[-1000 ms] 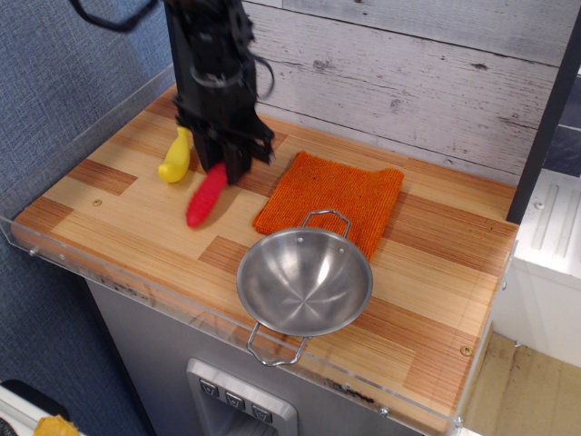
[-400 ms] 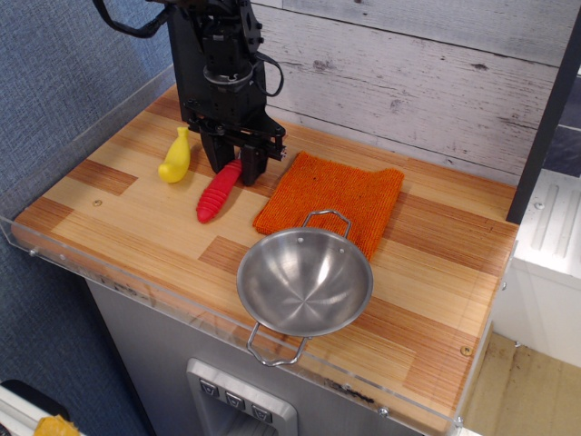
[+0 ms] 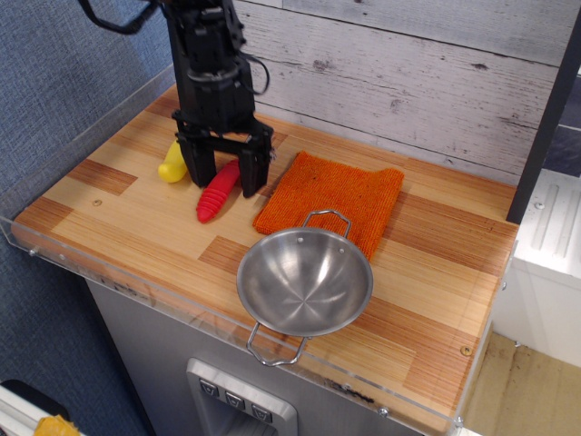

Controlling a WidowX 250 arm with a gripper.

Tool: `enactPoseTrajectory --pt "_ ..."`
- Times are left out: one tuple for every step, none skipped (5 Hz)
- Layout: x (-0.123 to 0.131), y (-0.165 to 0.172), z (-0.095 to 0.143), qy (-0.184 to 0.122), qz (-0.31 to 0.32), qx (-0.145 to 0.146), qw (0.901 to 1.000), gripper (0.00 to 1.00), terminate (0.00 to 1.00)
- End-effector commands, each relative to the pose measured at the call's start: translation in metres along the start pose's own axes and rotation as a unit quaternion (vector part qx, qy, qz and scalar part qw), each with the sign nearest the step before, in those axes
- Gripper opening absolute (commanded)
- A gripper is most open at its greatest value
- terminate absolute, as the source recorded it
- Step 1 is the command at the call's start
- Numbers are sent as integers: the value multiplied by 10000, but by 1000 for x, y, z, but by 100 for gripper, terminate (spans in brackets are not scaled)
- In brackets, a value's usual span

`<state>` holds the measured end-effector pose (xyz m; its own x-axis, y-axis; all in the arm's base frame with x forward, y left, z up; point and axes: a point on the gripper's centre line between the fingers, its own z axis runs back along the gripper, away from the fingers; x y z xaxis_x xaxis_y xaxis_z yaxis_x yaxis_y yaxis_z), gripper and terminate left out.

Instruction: Pick and put the red fork in between orange cloth and banana

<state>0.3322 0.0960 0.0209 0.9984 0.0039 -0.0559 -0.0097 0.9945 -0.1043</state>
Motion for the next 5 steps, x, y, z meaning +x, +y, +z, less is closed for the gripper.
enactPoseTrajectory --pt "-3 -6 120 -753 79 503 9959 100 0" --pt "-10 -12 142 -634 -111 890 9940 100 0" --pt "-10 -12 142 -634 -111 890 9940 100 0" --pt "-10 -12 142 -634 -111 890 9940 100 0" --pt "-10 -12 142 -634 -111 890 9940 100 0"
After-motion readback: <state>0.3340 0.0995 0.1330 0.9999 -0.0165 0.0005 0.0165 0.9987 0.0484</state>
